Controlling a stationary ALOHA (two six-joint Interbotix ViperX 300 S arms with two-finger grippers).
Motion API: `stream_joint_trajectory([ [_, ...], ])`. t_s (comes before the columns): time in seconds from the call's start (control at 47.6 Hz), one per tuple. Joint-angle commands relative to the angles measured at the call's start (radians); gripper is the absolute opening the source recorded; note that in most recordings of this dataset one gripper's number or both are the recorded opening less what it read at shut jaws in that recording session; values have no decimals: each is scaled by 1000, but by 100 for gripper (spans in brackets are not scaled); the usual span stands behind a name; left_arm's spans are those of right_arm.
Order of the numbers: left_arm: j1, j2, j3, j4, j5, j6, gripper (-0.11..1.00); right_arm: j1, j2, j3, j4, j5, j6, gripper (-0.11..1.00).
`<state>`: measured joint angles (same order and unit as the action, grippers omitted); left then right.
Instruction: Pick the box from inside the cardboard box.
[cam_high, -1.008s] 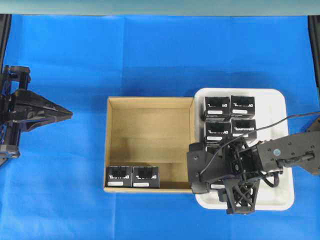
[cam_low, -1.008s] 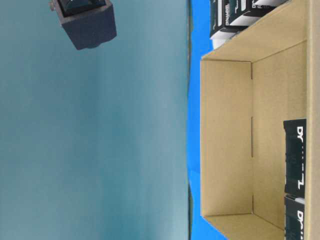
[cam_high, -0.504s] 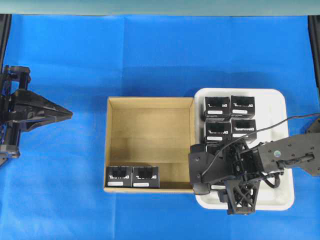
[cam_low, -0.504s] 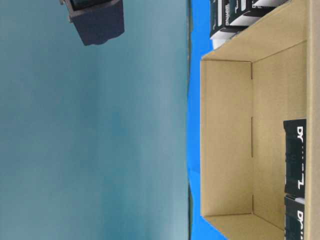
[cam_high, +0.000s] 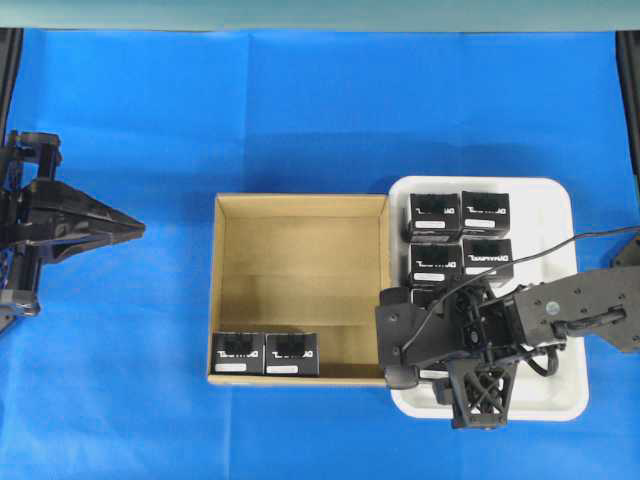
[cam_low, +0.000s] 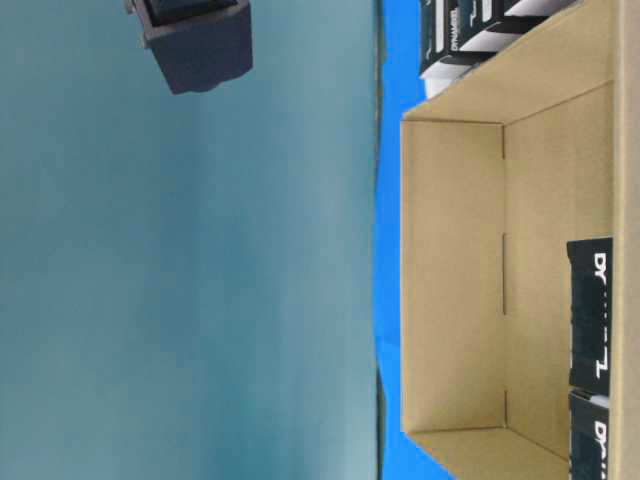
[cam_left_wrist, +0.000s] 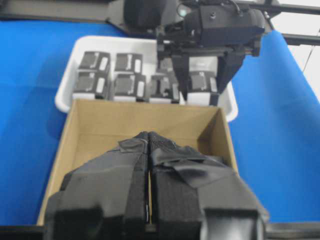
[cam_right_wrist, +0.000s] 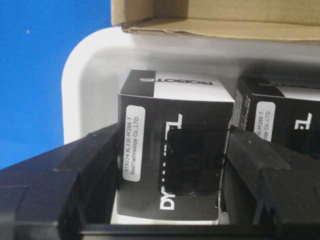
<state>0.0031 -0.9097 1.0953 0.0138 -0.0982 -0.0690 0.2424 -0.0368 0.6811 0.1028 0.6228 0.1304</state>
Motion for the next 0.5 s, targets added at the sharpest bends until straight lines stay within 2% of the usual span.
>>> stream_joint_trajectory([
  [0.0, 2, 6, -25, 3, -6, 0, -4, -3, 3, -5, -2, -8, 3, 61],
  [0.042, 2, 5, -25, 3, -5, 0, -4, -3, 3, -5, -2, -8, 3, 63],
  [0.126, 2, 5, -25, 3, -6, 0, -4, -3, 3, -5, -2, -8, 2, 82],
  [0.189, 0, 6, -25, 3, -5, 0, -4, -3, 3, -5, -2, -8, 3, 91],
  [0.483, 2, 5, -25, 3, -6, 0, -4, -8, 3, -14, -3, -3, 3, 92],
])
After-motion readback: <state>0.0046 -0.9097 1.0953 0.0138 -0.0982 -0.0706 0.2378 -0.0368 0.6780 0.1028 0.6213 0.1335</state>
